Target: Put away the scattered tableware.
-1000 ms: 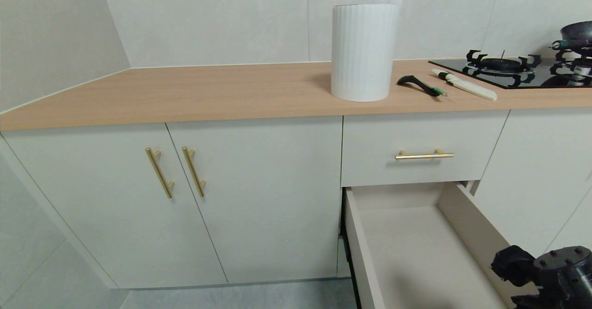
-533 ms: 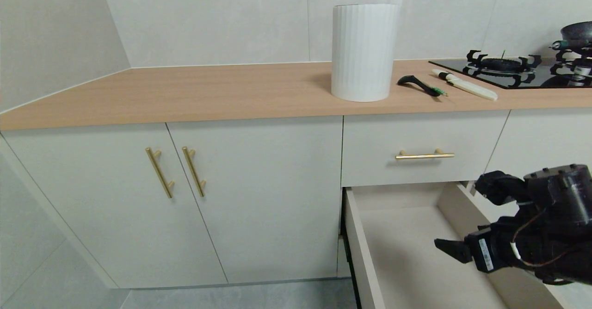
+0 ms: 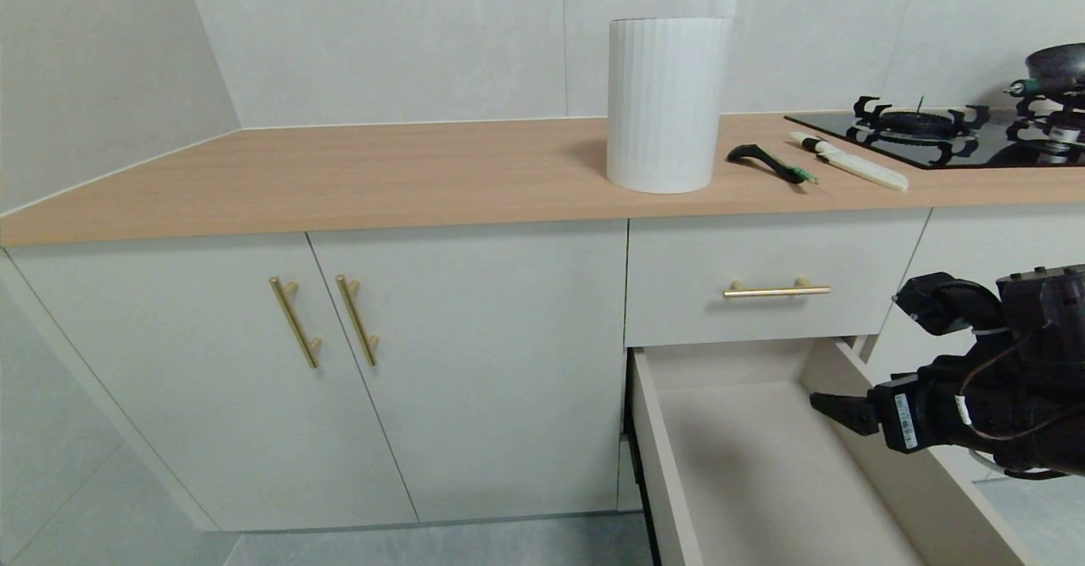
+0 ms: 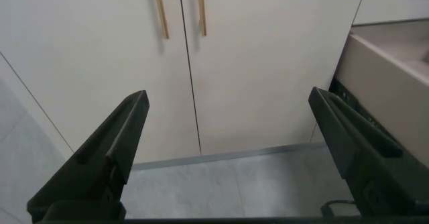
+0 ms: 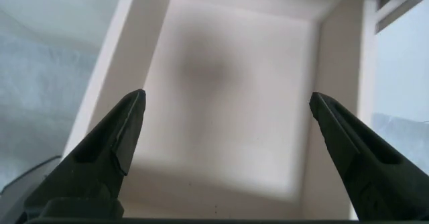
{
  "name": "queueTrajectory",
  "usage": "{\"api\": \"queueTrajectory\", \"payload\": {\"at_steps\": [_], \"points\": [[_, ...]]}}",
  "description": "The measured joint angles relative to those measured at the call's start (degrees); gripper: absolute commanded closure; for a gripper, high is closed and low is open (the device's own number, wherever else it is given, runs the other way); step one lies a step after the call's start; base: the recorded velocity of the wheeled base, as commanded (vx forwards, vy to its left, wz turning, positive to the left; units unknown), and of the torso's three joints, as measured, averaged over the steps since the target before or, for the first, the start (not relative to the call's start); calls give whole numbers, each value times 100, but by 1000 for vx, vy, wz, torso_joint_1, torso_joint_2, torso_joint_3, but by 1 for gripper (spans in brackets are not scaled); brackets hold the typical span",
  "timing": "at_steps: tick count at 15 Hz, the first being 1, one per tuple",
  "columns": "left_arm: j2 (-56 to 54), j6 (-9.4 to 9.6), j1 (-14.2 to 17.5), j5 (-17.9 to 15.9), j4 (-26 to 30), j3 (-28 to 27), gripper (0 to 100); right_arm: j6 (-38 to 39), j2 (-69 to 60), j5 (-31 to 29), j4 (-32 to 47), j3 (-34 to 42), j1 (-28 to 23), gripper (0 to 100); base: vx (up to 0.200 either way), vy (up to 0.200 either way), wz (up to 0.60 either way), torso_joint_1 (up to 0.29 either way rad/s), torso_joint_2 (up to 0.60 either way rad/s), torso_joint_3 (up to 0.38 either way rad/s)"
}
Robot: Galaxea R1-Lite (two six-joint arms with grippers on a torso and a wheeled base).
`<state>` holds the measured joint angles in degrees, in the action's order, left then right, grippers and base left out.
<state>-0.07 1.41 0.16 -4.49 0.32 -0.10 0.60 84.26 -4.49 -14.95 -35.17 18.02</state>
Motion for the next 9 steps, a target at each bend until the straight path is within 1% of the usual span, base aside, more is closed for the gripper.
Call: {"api": "queueTrajectory", "payload": {"at_steps": [1, 3, 9], "points": [[0, 0, -2, 0, 6, 0, 0, -2, -2, 2, 20, 26, -2, 0, 0, 0, 0, 71, -325, -334], [0, 0, -2, 0, 4, 0, 0, -6, 16, 2, -5, 34, -5, 0, 0, 0, 0, 59, -530, -349], [0, 0, 0, 0, 1, 0, 0, -6, 79, -5, -5, 37, -2, 0, 0, 0, 0, 128, -465, -330]]}}
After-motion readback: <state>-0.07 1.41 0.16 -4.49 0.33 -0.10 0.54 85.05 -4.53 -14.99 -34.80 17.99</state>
